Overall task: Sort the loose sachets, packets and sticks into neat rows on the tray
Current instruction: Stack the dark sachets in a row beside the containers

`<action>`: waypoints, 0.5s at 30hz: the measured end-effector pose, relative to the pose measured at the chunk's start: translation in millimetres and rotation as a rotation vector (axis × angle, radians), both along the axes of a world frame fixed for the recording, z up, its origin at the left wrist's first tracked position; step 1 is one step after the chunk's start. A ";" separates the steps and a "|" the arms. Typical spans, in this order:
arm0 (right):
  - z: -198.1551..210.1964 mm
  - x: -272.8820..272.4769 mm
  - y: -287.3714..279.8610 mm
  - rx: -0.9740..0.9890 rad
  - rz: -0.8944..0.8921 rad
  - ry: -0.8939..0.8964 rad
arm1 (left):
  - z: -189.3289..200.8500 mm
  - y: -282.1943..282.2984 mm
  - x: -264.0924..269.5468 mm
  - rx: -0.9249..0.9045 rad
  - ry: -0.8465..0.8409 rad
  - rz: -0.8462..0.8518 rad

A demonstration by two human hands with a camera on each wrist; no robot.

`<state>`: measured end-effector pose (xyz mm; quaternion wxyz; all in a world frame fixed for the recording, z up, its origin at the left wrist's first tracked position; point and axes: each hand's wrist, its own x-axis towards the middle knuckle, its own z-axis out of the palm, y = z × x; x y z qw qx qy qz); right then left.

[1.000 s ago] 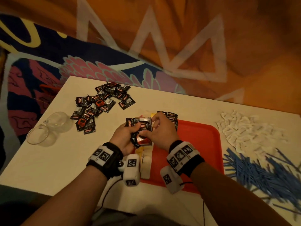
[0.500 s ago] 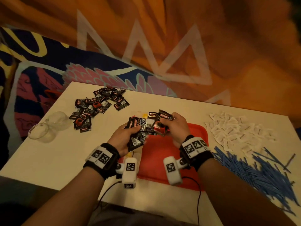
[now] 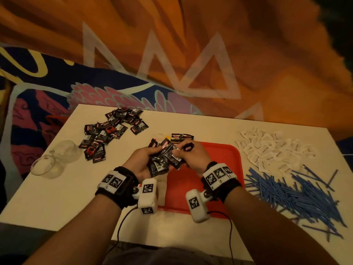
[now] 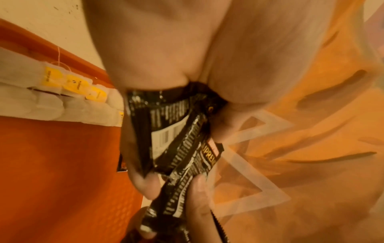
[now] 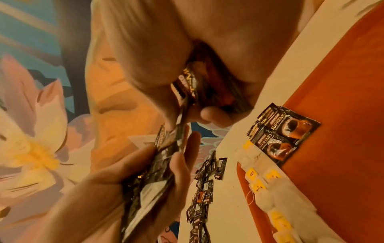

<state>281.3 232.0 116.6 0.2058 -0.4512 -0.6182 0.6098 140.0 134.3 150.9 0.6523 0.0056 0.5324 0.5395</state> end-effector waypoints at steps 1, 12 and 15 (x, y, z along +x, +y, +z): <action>-1.5 -1.3 -0.5 -0.021 -0.055 0.015 | -0.4 1.1 -3.8 0.003 -0.006 0.019; 23.5 -45.8 -26.1 0.810 0.070 -0.292 | 7.1 8.8 -34.4 0.134 0.014 0.091; 15.5 -53.9 -31.9 0.873 0.135 -0.312 | 10.1 6.6 -42.8 0.164 0.025 0.071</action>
